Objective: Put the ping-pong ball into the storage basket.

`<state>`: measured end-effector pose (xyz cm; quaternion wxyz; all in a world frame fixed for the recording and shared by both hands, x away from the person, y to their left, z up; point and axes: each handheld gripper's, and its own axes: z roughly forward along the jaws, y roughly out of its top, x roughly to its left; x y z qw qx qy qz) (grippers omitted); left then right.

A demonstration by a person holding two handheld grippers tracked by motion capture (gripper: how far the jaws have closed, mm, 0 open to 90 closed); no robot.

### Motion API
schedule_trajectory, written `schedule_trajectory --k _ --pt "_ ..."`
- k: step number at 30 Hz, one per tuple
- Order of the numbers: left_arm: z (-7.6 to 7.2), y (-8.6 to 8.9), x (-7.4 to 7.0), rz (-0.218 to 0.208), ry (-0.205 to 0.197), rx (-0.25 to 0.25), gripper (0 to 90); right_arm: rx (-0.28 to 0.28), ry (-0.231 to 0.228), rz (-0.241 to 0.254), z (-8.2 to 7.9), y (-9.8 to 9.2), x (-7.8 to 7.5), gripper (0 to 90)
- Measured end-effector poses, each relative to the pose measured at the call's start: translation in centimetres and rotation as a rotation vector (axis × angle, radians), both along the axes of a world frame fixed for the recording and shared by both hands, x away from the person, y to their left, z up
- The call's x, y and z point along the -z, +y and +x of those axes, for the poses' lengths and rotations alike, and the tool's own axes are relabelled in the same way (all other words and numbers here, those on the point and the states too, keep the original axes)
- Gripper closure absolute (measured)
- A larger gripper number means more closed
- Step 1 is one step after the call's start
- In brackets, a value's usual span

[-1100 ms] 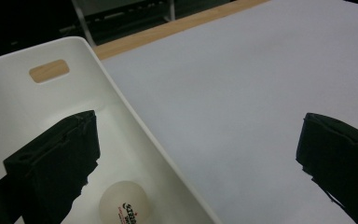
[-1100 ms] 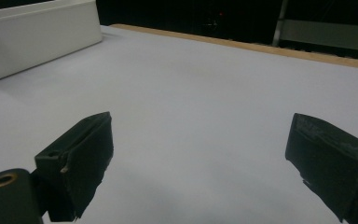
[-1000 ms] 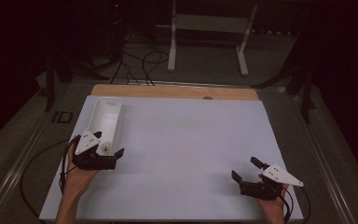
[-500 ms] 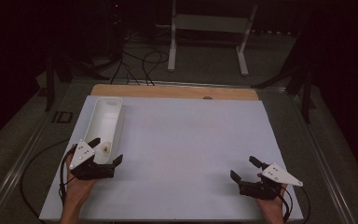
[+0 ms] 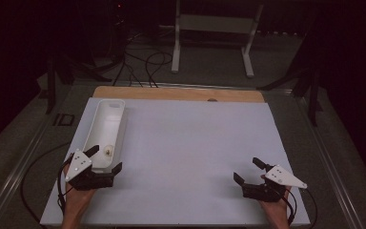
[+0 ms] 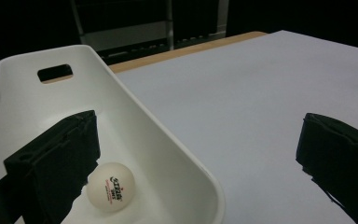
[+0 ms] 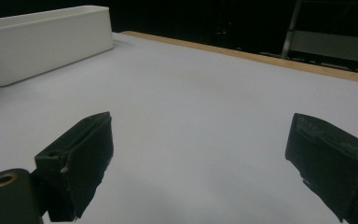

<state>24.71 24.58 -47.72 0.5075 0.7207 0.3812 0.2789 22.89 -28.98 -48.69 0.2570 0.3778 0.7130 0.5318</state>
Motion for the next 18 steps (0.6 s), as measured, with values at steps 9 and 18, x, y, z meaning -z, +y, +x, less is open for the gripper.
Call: schedule_trajectory --k 9,18 --pt "-0.66 -0.24 0.23 0.015 -0.019 0.005 0.2 -0.005 -0.001 0.001 -0.09 0.0 0.05 7.1" --pt "-1.03 -0.65 0.42 0.028 -0.023 0.009 0.3 -0.007 0.0 0.001 -0.34 -0.01 0.12 7.1"
